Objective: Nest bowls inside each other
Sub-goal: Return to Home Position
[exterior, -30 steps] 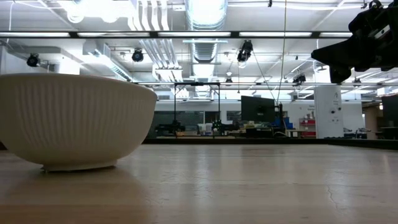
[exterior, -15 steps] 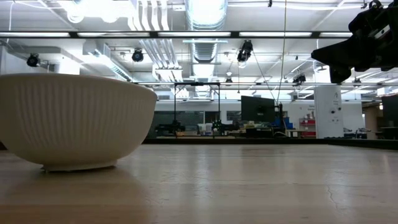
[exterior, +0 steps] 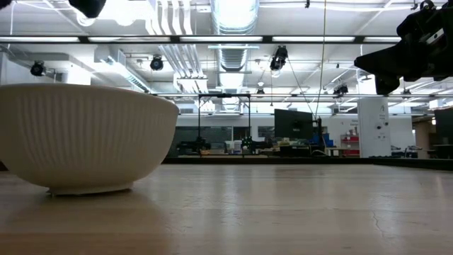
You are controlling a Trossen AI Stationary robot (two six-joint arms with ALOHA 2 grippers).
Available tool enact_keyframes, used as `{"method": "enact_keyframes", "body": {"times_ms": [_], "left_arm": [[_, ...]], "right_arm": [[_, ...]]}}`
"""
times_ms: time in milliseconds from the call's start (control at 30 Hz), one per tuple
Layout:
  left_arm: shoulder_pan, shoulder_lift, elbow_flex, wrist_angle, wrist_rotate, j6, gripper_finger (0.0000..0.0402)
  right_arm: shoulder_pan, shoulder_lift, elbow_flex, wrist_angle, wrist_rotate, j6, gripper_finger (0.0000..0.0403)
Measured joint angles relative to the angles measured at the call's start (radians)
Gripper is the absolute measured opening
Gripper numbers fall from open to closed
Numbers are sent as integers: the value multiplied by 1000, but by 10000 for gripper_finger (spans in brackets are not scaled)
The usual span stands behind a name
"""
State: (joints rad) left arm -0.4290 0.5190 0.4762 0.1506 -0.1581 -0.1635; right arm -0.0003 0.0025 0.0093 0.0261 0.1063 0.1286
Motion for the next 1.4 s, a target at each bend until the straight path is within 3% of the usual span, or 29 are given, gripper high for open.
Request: {"method": "enact_keyframes", "body": {"times_ms": [467, 1400], "left_arm": [[0, -144, -250, 190, 0, 13, 8], [0, -188, -367, 191, 0, 2, 8]], "right_arm": [[0, 0, 0, 0, 0, -1, 34], [0, 0, 0, 0, 0, 1, 34]]}}
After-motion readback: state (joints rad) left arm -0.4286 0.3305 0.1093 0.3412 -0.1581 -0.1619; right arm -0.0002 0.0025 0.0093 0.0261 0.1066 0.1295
